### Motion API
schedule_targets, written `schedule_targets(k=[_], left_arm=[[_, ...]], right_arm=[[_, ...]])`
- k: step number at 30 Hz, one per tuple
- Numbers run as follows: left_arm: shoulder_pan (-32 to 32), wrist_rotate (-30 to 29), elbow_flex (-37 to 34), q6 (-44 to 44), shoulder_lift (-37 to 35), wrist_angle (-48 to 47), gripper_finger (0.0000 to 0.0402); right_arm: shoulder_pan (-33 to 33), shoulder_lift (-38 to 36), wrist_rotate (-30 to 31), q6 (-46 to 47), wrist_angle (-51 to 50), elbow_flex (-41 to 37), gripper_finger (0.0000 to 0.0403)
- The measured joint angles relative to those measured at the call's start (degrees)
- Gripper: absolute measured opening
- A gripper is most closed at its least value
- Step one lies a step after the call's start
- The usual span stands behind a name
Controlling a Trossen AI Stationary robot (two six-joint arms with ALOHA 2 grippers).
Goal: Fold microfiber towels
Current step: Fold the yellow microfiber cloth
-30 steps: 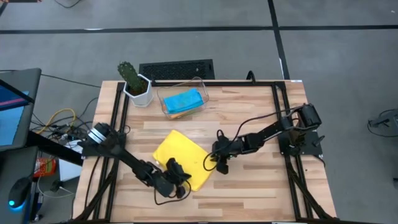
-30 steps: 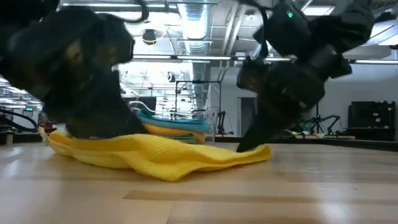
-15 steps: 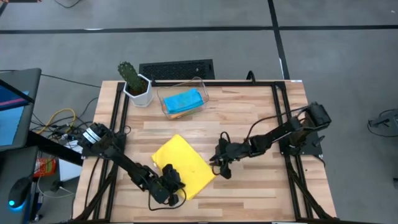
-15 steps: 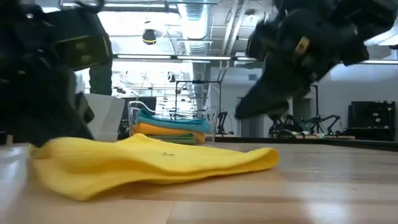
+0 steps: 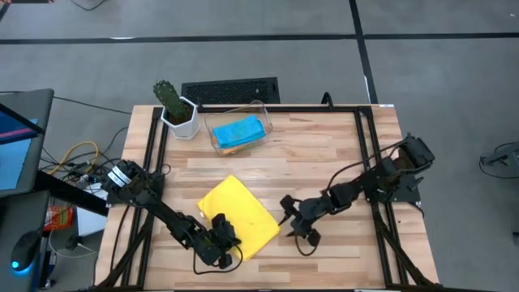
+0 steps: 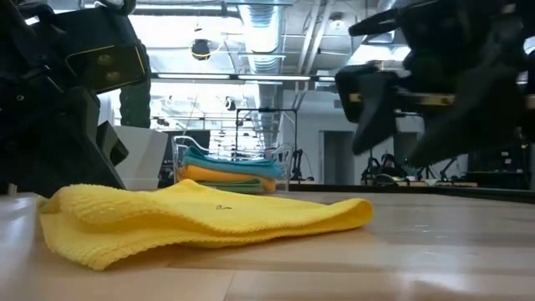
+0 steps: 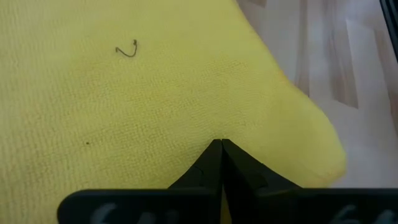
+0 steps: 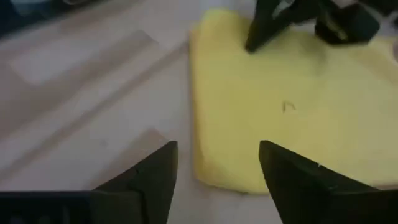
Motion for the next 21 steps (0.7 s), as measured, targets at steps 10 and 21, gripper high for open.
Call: schedule_targets(k=[10, 21], left_arm=[[0.04, 0.22, -0.05, -0.23, 0.07, 0.06, 0.0], [-0.04, 0.24, -0.09, 0.12, 0.09, -0.13, 0.0]], right_arm=[[-1.05, 10.43, 0.56, -4.32, 3.27, 3.24, 0.0239], [-0.45, 12.07, 4.98, -3.98, 1.77, 4.45, 0.0146]])
